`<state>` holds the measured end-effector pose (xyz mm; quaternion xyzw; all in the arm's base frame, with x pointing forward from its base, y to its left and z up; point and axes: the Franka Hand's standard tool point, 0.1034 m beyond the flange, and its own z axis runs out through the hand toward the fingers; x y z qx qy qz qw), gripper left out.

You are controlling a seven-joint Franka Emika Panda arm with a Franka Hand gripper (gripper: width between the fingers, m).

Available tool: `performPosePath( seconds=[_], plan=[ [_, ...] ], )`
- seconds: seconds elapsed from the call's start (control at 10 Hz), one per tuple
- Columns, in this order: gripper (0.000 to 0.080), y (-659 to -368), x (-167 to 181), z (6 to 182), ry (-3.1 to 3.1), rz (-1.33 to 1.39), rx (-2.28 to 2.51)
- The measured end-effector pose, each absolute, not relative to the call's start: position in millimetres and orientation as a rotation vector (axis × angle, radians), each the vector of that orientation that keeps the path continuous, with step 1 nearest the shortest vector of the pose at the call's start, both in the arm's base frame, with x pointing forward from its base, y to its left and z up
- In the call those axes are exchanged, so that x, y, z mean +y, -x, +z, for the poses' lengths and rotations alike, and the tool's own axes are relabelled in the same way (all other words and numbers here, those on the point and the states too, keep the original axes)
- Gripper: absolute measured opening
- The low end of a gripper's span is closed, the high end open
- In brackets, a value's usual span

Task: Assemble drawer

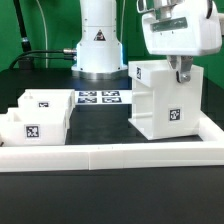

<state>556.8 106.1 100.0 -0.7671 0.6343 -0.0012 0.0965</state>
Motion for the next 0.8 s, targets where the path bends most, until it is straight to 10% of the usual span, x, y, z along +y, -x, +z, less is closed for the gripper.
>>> performPosePath(
  seconds=[0.8],
  plan=[
    [0.0041,-616.1,105.0,98.1,2.200,0.056,1.944]
  ],
)
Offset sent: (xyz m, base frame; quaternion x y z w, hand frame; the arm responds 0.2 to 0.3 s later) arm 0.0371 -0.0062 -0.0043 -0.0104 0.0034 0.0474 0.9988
